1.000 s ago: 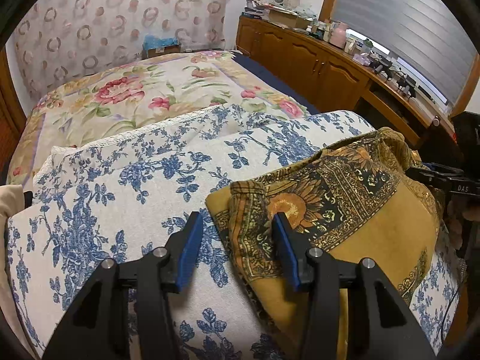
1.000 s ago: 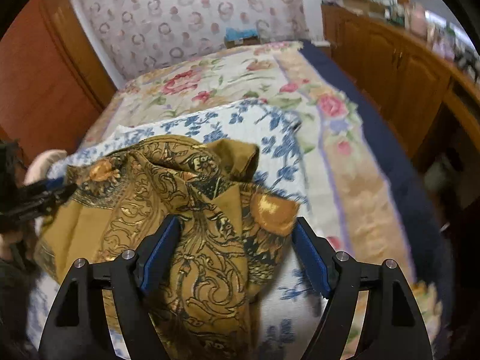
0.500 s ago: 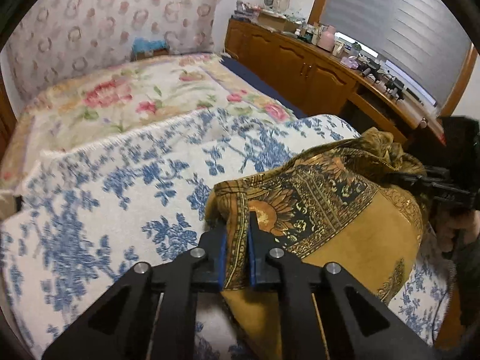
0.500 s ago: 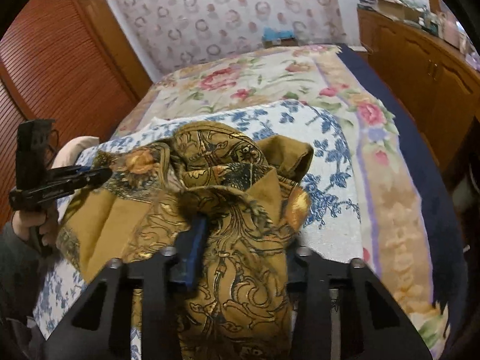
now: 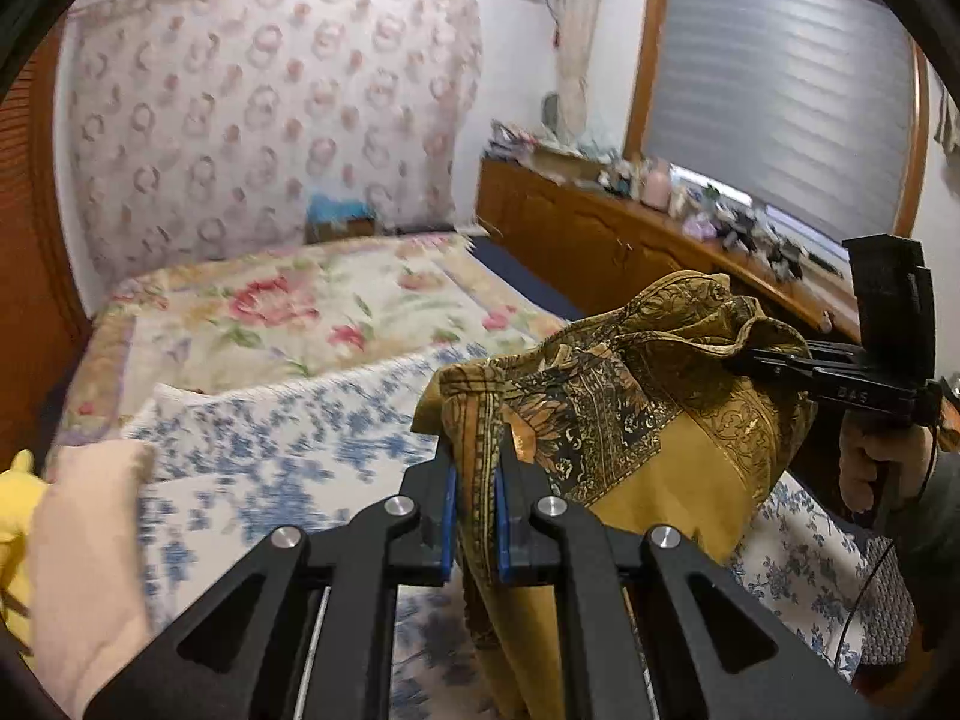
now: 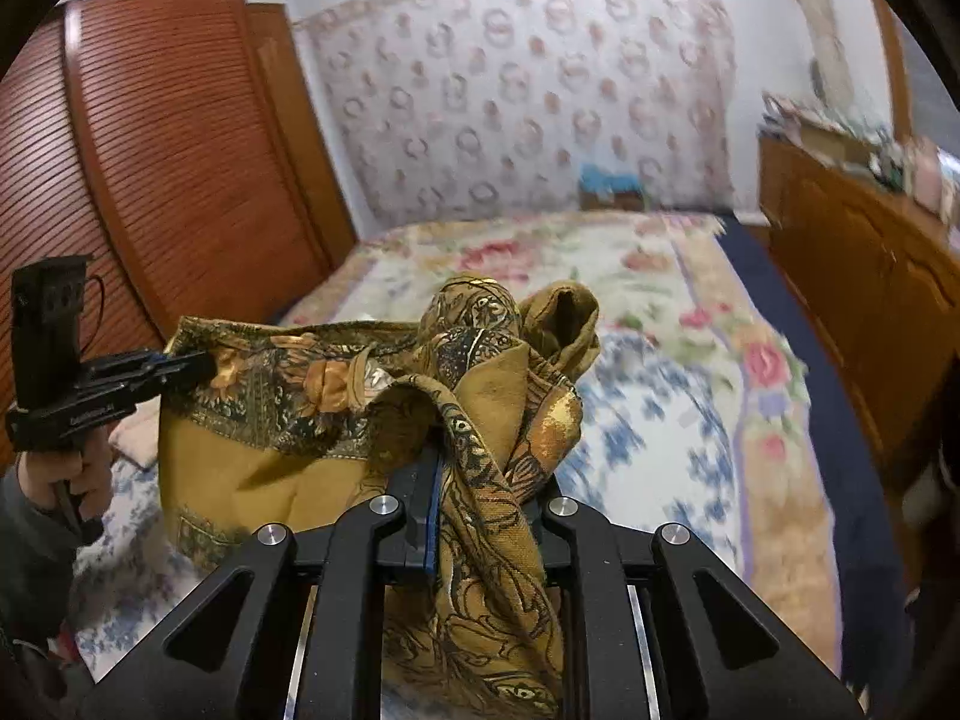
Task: Fold small clothes
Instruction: 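Lift the folded shirt with both tools and carry it toward the yellow plush toy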
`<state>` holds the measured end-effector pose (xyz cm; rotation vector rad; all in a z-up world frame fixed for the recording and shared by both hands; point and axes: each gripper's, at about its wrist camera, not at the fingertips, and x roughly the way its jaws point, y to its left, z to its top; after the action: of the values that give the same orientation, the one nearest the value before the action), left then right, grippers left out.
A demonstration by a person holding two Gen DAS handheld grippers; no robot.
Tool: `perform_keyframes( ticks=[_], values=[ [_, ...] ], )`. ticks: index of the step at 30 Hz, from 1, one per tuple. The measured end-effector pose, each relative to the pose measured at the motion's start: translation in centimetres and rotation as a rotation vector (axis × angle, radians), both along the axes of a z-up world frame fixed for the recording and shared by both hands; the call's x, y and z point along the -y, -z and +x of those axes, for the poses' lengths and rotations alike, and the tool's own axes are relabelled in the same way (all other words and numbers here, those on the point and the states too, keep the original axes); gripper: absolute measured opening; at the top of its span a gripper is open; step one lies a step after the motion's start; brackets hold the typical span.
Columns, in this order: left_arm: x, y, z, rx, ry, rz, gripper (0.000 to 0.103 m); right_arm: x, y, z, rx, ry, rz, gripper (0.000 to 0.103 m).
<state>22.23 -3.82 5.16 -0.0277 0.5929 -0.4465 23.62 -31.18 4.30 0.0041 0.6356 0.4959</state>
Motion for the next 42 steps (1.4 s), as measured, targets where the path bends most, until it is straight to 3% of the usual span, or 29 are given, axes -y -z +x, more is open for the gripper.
perform_keyframes(
  ticks=[10, 20, 31, 36, 39, 41, 42],
  values=[
    [-11.9, -0.8, -3.7, 0.081, -0.236, -0.014, 0.007, -13.4, -4.1, 3.7, 0.084, -0.254, -0.101, 0.014],
    [-21.3, 2.7, -5.9, 0.083, -0.45, -0.028, 0.007, -28.4, -4.8, 7.4, 0.111, -0.503, -0.221, 0.014],
    [-26.4, 9.0, -8.8, -0.038, -0.594, -0.08, 0.007, -43.1, -1.8, 10.0, 0.093, -0.736, -0.385, 0.014],
    [-27.0, 10.9, -9.2, -0.1, -0.622, -0.078, 0.007, -46.5, 0.3, 10.8, 0.065, -0.769, -0.397, 0.014],
    [-27.1, 11.7, -9.3, -0.126, -0.63, -0.084, 0.007, -47.6, 0.9, 12.1, 0.055, -0.708, -0.38, 0.026],
    [-27.1, 12.0, -9.2, -0.136, -0.634, -0.085, 0.007, -47.6, 0.5, 12.9, 0.103, -0.6, -0.383, 0.052],
    [-27.1, 12.0, -9.1, -0.137, -0.635, -0.086, 0.007, -47.4, 0.4, 13.1, 0.114, -0.572, -0.378, 0.053]
  ],
)
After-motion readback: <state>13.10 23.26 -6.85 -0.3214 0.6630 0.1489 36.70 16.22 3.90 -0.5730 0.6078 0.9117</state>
